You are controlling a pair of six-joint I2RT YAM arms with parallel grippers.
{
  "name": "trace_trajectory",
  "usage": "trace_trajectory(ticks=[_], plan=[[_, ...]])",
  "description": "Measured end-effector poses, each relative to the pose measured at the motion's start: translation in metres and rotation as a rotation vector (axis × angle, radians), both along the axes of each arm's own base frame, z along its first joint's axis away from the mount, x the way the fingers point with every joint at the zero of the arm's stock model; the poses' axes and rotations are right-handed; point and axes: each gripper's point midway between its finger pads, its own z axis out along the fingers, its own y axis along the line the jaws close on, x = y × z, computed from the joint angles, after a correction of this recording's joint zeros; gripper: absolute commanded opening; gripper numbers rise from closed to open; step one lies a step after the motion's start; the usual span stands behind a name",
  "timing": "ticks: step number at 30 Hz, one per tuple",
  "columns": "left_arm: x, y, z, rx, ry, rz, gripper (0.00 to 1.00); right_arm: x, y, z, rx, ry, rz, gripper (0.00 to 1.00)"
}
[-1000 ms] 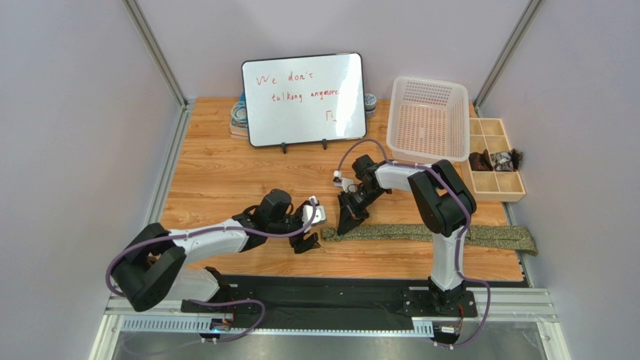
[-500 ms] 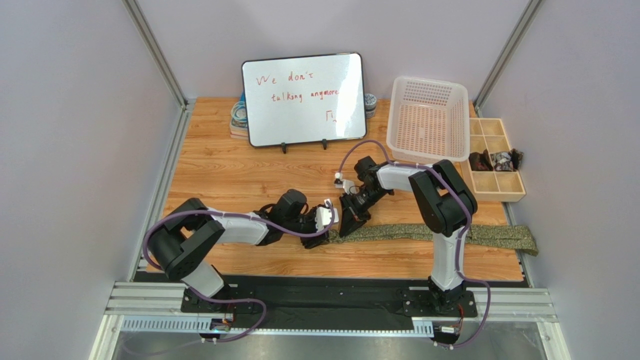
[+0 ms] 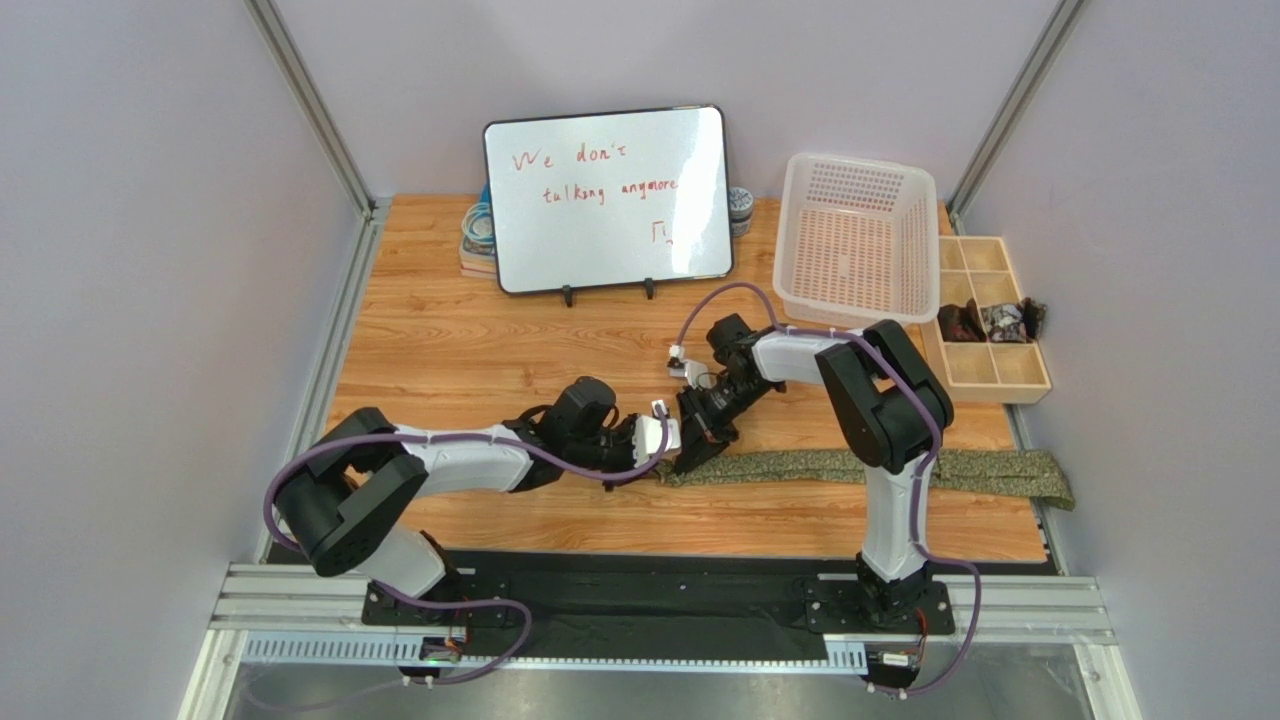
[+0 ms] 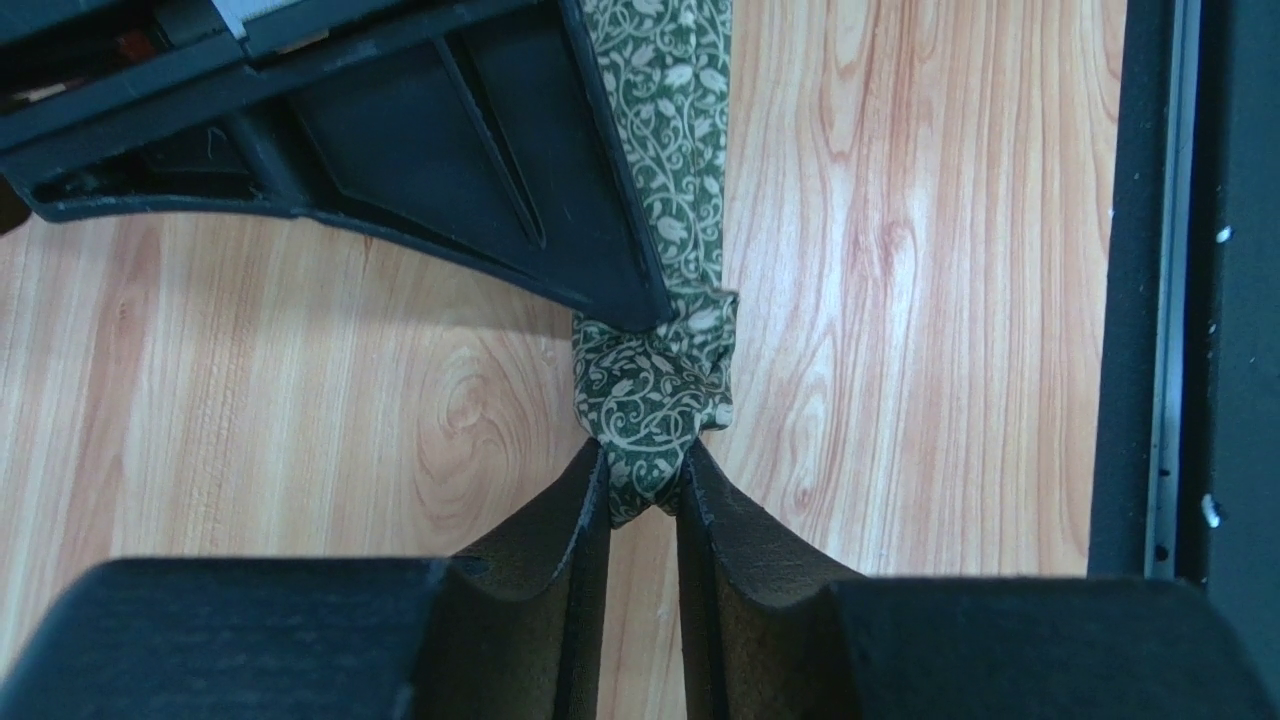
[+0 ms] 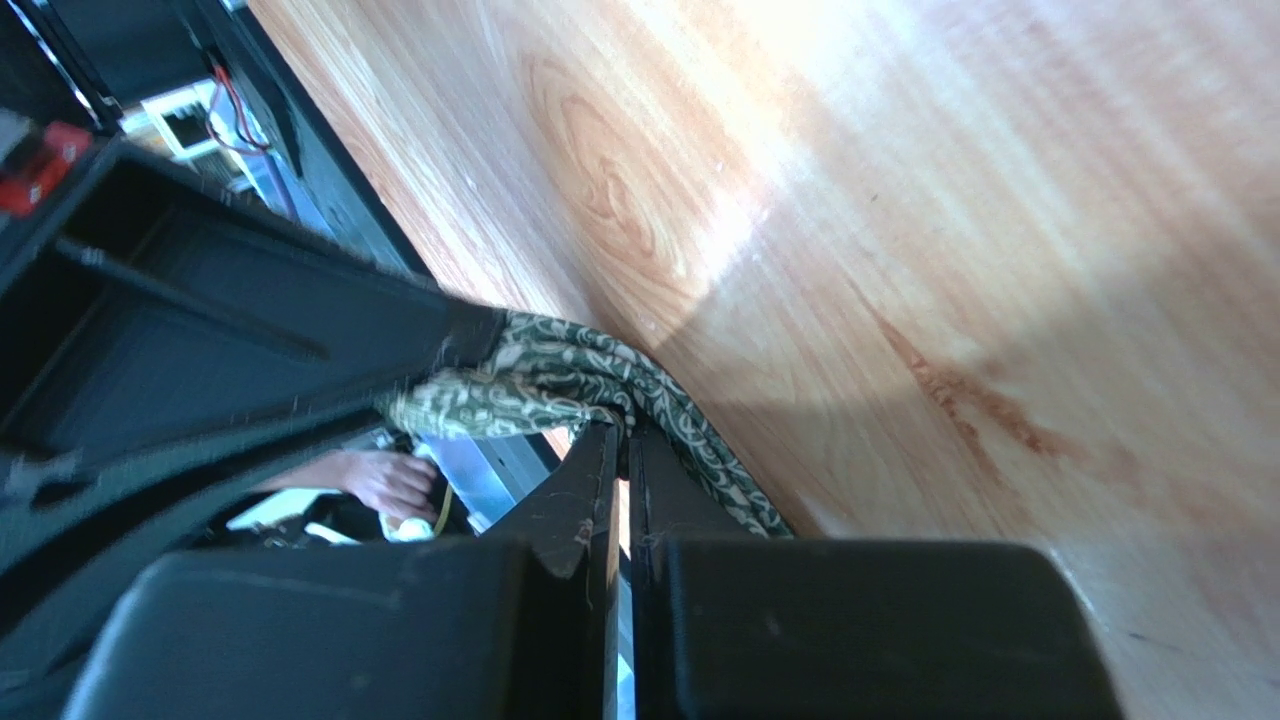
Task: Roll the ties
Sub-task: Roll the tie at the center of the board.
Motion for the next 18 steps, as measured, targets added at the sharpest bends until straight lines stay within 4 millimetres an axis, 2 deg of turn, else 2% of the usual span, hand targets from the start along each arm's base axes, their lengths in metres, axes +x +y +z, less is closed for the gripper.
trace_trajectory(ticks=[4, 9, 14, 18], plan=[[0.002, -0.010, 0.006, 0.007, 0.031, 0.008, 0.22, 0.002, 0.002, 0.000, -0.005, 0.017, -0.027, 0.00], [0.009, -0.026, 0.003, 0.015, 0.069, 0.015, 0.24, 0.005, 0.003, -0.001, -0.015, 0.041, -0.066, 0.00], [0.011, -0.032, 0.000, 0.021, 0.082, 0.015, 0.29, 0.006, 0.001, -0.001, -0.020, 0.068, -0.108, 0.00], [0.011, -0.037, -0.002, 0.027, 0.082, 0.009, 0.30, 0.007, -0.003, -0.001, -0.026, 0.071, -0.131, 0.00]])
